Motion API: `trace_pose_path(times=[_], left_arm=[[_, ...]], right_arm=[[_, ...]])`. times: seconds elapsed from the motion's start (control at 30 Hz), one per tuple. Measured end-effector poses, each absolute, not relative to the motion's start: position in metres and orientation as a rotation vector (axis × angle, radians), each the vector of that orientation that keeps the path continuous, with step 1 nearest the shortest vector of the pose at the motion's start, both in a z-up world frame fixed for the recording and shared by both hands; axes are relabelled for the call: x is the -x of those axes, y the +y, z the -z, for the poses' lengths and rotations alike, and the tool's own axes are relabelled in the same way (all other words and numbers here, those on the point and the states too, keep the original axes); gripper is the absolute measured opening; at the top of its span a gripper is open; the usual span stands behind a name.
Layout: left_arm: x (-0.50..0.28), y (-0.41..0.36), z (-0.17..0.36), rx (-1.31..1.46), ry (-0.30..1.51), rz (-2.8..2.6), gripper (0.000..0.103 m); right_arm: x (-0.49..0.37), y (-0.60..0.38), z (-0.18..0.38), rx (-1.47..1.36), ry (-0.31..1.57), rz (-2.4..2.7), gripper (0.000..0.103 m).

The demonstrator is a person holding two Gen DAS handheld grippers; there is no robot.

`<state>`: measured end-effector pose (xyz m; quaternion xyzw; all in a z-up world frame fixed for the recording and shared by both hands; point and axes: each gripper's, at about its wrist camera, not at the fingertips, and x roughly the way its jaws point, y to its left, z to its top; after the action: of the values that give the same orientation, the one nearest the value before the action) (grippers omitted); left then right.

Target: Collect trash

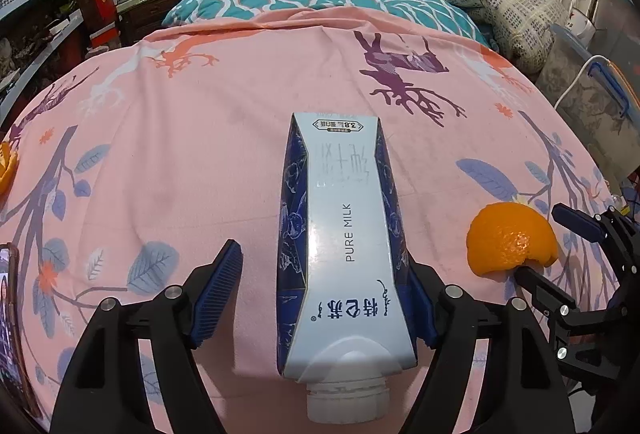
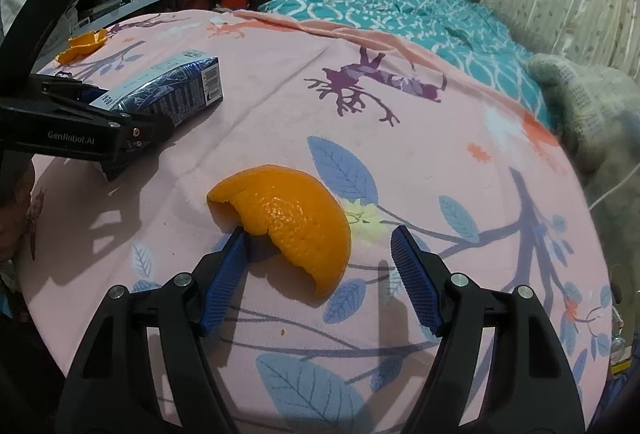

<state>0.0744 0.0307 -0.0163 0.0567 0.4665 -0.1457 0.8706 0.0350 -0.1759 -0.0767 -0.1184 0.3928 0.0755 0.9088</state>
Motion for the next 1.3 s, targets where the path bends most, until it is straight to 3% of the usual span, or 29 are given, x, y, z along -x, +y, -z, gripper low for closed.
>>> trace_pose_path(times=[0.33,0.7,0.77,1.3], left_arm=[[-0.074,0.029,0.018,-0.139,0.967,0.299,0.072],[-0.075,0.031,0.02,-0.146,0.965,0.29,0.08],[-0.075,0.031,0.02,-0.146,0.969,0.285,0.087],[-0.077,0.033,0.023,-0.139,0.976,0.274,0.094]], right_arm=[[-0.042,-0.171,0.075,0.262,0.808,-0.16,0.074],[-0.047,-0.169,0.079,0.255,0.837,-0.179,0.074],[-0.047,-0.169,0.079,0.252,0.838,-0.18,0.074],[-0.05,-0.173,0.08,0.225,0.85,-0.193,0.074]])
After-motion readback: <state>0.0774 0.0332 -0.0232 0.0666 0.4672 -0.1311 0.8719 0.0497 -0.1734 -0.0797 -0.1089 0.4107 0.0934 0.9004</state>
